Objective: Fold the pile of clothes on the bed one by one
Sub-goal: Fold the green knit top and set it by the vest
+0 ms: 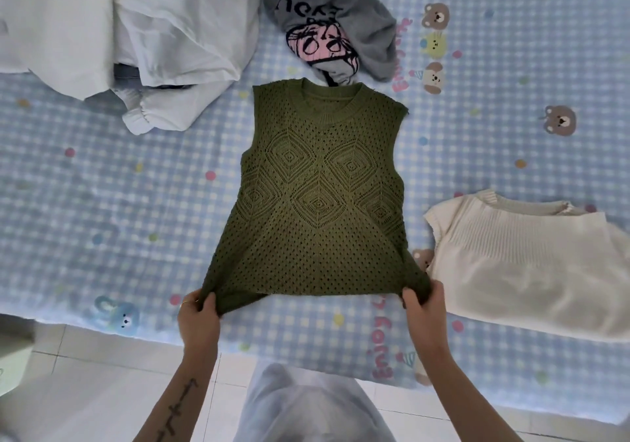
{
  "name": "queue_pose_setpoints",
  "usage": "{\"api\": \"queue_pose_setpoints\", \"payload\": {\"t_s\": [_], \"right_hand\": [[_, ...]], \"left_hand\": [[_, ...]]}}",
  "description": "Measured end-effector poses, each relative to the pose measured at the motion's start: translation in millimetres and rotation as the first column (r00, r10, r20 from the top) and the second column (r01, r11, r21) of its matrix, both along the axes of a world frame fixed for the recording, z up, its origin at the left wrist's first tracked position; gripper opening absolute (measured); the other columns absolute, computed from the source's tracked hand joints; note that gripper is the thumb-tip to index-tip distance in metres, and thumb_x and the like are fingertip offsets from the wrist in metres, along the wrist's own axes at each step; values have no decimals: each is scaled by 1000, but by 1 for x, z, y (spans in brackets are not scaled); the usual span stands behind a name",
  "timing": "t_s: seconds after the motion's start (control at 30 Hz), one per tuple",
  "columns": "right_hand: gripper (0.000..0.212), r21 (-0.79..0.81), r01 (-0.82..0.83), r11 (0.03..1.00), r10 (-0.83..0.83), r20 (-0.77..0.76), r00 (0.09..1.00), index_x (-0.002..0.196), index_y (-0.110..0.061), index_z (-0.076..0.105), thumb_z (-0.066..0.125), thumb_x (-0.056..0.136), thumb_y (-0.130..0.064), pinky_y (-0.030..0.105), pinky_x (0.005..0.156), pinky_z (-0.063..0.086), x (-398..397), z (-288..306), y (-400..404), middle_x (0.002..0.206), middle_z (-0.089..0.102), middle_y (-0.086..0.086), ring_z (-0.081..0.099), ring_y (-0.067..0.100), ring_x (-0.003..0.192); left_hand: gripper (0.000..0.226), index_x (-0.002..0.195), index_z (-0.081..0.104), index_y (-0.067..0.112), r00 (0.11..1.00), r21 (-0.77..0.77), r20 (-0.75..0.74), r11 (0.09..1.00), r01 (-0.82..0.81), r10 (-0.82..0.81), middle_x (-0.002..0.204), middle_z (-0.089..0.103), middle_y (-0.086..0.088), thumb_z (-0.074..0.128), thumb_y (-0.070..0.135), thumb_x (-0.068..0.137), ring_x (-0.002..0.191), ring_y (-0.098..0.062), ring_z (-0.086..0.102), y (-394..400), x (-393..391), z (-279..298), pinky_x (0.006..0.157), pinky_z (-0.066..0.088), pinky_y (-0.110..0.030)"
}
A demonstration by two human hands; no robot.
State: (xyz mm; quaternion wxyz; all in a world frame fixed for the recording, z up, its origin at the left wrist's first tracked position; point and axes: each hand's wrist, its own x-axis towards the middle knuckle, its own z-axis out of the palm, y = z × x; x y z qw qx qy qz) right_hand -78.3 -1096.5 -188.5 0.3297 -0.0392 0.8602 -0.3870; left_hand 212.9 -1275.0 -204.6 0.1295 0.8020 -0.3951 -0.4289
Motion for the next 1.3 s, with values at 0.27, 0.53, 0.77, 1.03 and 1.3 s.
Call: {"api": "queue_pose_setpoints", "payload": {"t_s": [0.27,0.53,0.77,1.03,1.3], "right_hand": [[17,237,-146,960,159,-37,987,106,-9,48,44,99,-24,32,60,41,-8,12,30,85,60,11,58,27,71],[29,615,-357,703,328,165,930,99,0,58,37,100,-20,38,79,49,4,5,64,97,68,22,63,37,92],[44,595,-456,662,729,-369,576,130,-4,50,40,94,-28,48,99,38,27,5,16,129,52,18,50,35,119],[65,697,-649,305,939,-108,326,147,-10,31,11,98,-48,42,116,14,-15,-39,2,154,29,7,27,24,142],[58,588,-707,393,920,-265,290,151,-22,1,15,101,-46,44,120,3,-15,-47,-118,159,-4,-1,-4,19,147]], "left_hand": [[17,82,61,7,970,1,128,978,207,-205,56,59,-10,57,21,92,52,-23,54,-4,40,6,51,38,-28],[19,96,62,0,942,94,203,963,254,-268,69,65,-14,56,17,92,63,-27,59,5,55,2,60,39,-33],[41,130,50,23,744,-152,359,751,643,-564,139,47,-8,54,21,89,125,-29,47,8,-3,4,98,42,-38],[75,149,18,9,154,209,495,290,934,-855,156,12,-14,10,59,94,143,-30,22,-2,18,-34,116,22,-44],[70,150,14,8,55,30,524,83,996,-850,158,9,-10,20,54,98,146,-24,11,-58,-76,-41,117,9,-38]]}}
